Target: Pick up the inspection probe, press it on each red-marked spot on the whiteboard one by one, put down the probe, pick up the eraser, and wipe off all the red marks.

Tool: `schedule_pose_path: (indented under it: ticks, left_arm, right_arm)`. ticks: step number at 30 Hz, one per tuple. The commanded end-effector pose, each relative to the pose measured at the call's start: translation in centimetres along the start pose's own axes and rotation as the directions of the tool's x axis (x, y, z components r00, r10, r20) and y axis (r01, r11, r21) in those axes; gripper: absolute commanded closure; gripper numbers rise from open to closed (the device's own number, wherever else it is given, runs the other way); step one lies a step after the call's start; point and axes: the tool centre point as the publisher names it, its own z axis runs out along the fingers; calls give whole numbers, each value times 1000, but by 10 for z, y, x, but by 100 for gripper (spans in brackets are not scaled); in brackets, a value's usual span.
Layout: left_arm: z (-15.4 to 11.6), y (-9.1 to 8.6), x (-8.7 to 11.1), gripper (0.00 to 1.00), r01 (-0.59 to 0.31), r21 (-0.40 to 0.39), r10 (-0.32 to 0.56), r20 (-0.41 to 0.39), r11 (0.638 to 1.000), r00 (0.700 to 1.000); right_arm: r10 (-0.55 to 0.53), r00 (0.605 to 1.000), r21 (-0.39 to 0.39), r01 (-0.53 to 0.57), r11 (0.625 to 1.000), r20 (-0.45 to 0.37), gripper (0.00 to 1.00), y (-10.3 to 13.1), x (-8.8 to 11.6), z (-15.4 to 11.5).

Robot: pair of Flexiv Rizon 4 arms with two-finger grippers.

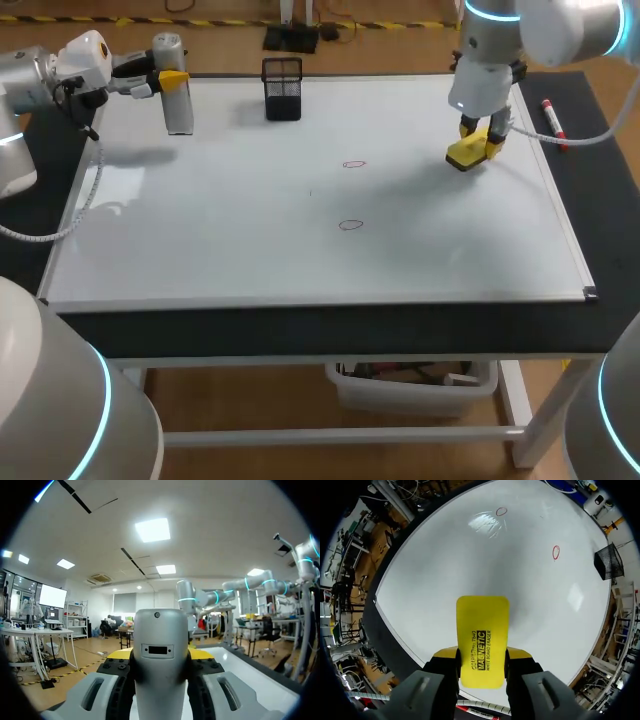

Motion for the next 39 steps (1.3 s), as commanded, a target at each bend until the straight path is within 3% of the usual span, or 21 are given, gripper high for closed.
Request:
schedule_pose_path:
  ticks: [1,20,28,39]
  left_arm:
    - [1,-2,2,100,-2,-3,2,7,1000,1000]
    - [1,-2,2,100,-2,-3,2,7,1000,1000]
    - [13,4,23,100,0,-1,-1,-35,1000,999]
    - [51,5,65,100,2,28,3,-157,1000,988]
  right_arm:
    - [0,1000,2,0,1000,7,100,-1,3,-6]
    - [0,1000,2,0,1000,7,100,-1,3,-6]
    - [0,1000,2,0,1000,7,100,-1,3,-6]
    - [0,1000,2,0,1000,7,100,-1,3,-6]
